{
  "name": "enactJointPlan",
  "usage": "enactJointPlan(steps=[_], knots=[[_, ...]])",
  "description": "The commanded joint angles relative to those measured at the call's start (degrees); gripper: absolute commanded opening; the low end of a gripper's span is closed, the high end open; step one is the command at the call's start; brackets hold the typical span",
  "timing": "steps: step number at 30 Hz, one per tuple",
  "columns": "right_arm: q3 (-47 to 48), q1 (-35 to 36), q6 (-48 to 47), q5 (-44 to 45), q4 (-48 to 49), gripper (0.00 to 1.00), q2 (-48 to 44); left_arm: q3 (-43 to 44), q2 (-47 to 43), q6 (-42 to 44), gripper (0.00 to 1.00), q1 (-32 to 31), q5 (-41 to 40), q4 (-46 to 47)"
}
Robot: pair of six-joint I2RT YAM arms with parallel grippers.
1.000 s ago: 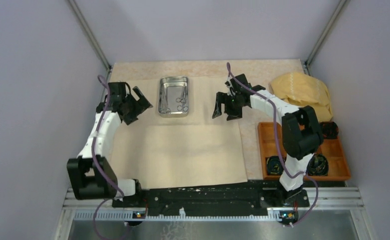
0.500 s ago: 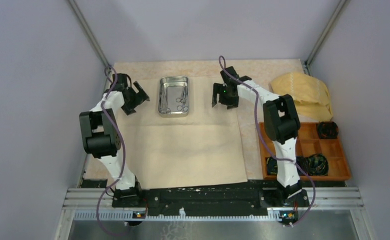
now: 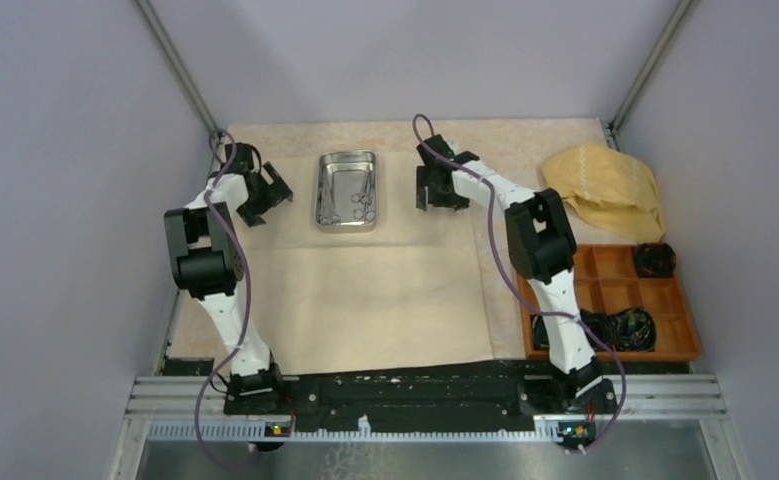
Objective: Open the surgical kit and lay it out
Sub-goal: Smooth out the surgical kit at the center of the board.
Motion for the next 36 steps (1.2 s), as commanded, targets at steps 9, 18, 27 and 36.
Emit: enactJointPlan(steps=[9,18,27,36], knots=[[11.82,-0.4,-3.28,8.62,-4.44,0.8,13.67,12.45,14.3,0.35,0.99,2.06,1.87,0.12],[15.98,-0.23,-1.49,3.44,-7.96,0.8,14.23,20.26,17.51,4.49,0.99,2.25,2.32,-3.12],[24.04,-0.25,-6.27,-1.61,-15.75,0.83,8.83,14.84,7.52,5.04,0.99,1.98,7.06,-4.02],[12.13,0.05,-9.74,-18.4,-17.73,0.82,-4.83,5.77,-7.8,8.87,0.99,-0.84,10.92,-5.16]])
